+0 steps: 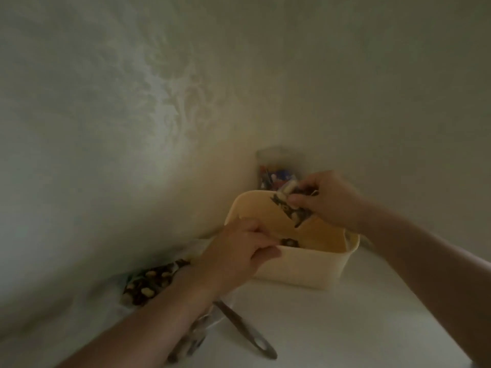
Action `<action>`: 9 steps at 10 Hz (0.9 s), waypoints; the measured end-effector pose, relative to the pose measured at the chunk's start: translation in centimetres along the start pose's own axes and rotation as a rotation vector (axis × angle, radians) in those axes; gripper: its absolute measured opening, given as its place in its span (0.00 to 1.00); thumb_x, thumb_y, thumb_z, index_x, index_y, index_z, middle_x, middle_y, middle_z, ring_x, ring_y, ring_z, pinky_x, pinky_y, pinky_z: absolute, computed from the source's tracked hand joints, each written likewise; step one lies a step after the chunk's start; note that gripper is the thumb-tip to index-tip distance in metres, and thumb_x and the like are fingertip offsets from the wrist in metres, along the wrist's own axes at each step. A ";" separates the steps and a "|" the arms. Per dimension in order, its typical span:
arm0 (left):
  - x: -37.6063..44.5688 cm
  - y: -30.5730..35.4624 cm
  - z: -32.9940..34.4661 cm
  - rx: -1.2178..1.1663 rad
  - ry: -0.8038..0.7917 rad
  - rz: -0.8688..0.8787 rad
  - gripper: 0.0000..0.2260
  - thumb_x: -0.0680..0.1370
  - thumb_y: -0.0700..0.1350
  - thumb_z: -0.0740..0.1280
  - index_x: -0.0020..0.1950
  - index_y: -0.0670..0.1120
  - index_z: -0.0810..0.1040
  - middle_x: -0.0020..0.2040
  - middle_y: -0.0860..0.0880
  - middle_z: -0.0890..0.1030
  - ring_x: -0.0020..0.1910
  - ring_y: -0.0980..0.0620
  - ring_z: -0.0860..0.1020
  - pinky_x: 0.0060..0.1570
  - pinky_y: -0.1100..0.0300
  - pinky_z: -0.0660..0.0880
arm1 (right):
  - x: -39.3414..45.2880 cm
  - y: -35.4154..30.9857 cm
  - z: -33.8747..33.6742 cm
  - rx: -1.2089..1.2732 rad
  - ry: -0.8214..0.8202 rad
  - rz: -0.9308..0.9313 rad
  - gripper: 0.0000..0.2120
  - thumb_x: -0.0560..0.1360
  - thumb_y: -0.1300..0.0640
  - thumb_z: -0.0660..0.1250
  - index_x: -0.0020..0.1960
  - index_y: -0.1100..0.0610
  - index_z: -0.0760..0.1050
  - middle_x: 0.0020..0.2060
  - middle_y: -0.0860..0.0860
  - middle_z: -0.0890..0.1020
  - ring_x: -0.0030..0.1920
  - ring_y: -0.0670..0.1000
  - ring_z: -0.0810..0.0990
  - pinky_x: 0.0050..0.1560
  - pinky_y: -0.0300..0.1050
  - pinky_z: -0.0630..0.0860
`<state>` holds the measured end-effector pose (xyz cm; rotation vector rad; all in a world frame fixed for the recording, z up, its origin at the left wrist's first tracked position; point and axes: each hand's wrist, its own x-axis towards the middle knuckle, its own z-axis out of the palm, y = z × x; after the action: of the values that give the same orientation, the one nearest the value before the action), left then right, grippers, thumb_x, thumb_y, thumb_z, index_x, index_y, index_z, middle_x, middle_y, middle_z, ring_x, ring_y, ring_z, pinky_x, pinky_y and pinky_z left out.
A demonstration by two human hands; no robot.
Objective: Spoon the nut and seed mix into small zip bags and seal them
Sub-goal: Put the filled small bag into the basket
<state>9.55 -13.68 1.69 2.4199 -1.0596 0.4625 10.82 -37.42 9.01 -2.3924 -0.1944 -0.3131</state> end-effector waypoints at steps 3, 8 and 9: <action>-4.0 2.3 0.9 0.216 0.120 0.246 0.13 0.79 0.55 0.65 0.50 0.55 0.89 0.39 0.53 0.75 0.36 0.54 0.73 0.29 0.62 0.73 | -0.6 1.2 1.1 -0.831 -0.428 -0.110 0.07 0.80 0.53 0.69 0.44 0.53 0.79 0.38 0.48 0.78 0.37 0.48 0.77 0.39 0.42 0.72; -4.7 3.6 0.7 0.168 0.128 0.226 0.14 0.80 0.56 0.65 0.53 0.53 0.89 0.39 0.53 0.73 0.39 0.56 0.70 0.35 0.64 0.70 | -2.7 0.0 4.5 -1.066 -0.280 -0.150 0.04 0.81 0.63 0.68 0.52 0.56 0.81 0.42 0.50 0.81 0.38 0.49 0.81 0.36 0.43 0.79; -4.5 3.5 0.8 0.161 0.139 0.217 0.14 0.80 0.56 0.65 0.54 0.52 0.89 0.40 0.52 0.73 0.39 0.56 0.70 0.36 0.64 0.70 | -2.9 0.2 4.3 -1.089 -0.230 -0.173 0.05 0.79 0.63 0.69 0.51 0.55 0.81 0.43 0.50 0.82 0.38 0.49 0.81 0.26 0.41 0.69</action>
<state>4.06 -13.52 -0.14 2.3765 -1.2721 0.8052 8.86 -34.87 4.96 -3.5049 -0.4158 -0.2500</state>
